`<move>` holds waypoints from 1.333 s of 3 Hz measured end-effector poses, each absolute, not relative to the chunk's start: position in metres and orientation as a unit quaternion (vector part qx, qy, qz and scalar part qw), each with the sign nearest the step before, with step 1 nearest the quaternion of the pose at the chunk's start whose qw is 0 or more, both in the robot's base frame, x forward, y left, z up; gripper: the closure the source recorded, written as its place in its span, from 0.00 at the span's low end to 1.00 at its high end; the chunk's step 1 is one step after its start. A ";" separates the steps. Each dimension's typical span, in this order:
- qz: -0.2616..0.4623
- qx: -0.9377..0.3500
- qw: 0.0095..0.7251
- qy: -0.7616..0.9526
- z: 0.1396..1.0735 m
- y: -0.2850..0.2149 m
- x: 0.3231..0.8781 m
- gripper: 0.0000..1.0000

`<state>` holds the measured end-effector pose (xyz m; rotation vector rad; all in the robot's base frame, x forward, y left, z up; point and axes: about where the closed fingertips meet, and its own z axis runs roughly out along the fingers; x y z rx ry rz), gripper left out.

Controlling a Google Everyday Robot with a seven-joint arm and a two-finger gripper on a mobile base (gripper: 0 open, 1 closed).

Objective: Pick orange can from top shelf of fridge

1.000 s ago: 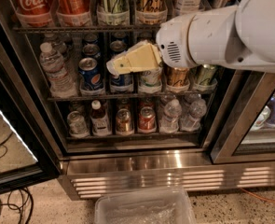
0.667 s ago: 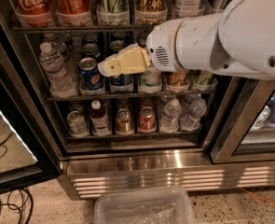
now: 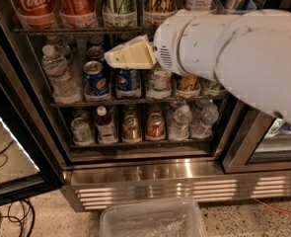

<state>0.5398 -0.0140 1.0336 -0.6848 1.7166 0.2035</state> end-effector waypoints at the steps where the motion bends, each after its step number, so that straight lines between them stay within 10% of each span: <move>1: 0.028 -0.280 0.626 0.728 1.064 -0.039 0.527 0.00; 4: 0.027 -0.234 0.671 0.703 1.084 -0.057 0.528 0.00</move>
Offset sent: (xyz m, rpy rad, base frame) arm -0.0111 -0.0207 0.0228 -0.0291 -0.0654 -0.0747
